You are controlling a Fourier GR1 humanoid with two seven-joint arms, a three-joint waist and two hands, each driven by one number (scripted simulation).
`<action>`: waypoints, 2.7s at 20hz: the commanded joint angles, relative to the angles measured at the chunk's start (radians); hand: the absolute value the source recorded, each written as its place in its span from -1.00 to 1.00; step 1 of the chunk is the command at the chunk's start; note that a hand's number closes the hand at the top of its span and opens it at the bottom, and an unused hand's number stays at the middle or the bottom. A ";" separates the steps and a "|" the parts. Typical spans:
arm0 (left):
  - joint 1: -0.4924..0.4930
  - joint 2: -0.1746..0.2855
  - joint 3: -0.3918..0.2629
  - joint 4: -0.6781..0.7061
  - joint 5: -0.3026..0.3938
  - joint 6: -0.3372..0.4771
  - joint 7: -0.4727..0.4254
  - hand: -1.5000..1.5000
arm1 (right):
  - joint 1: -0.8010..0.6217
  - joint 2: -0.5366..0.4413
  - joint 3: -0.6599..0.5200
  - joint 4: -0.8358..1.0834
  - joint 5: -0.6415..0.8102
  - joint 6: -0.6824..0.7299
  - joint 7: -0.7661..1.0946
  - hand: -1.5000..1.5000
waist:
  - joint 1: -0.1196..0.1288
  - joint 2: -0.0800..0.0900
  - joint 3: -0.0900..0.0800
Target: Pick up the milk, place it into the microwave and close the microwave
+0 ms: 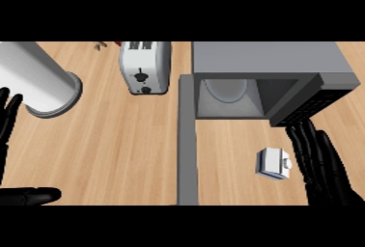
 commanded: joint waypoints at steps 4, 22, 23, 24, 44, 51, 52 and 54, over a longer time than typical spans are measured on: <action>0.124 0.036 0.128 -0.016 0.134 -0.128 -0.036 -1.00 | 0.096 0.003 -0.001 0.027 0.041 -0.051 -0.067 -1.00 | 0.003 0.000 0.000; 0.247 0.009 0.271 -0.164 0.284 -0.248 0.045 -1.00 | 0.109 -0.031 -0.189 0.333 -0.079 -0.040 -0.273 -1.00 | 0.003 0.001 0.000; 0.317 -0.057 0.250 -0.161 0.227 -0.287 -0.021 -1.00 | 0.175 -0.012 -0.172 0.338 -0.082 -0.054 -0.324 -1.00 | 0.003 0.001 0.000; 0.191 0.037 0.283 -0.139 0.295 -0.207 0.084 -1.00 | 0.137 -0.014 -0.187 0.396 -0.075 -0.055 -0.333 -1.00 | 0.000 0.002 0.000; 0.323 -0.142 0.333 -0.179 0.227 -0.390 0.001 -1.00 | -0.050 -0.090 -0.445 1.001 -0.174 0.032 -0.692 -1.00 | 0.007 0.002 0.000; 0.205 0.005 0.445 -0.124 0.392 -0.351 0.114 -1.00 | -0.089 -0.090 -0.456 1.161 -0.144 0.026 -0.811 -1.00 | 0.003 0.002 0.000; 0.271 -0.063 0.423 -0.138 0.349 -0.432 0.068 -1.00 | -0.137 -0.096 -0.472 1.225 -0.146 0.023 -0.828 -1.00 | 0.005 0.002 0.000; 0.261 -0.027 0.475 -0.080 0.390 -0.455 0.060 -1.00 | -0.132 -0.099 -0.486 1.217 -0.155 0.010 -0.831 -1.00 | 0.004 0.001 0.000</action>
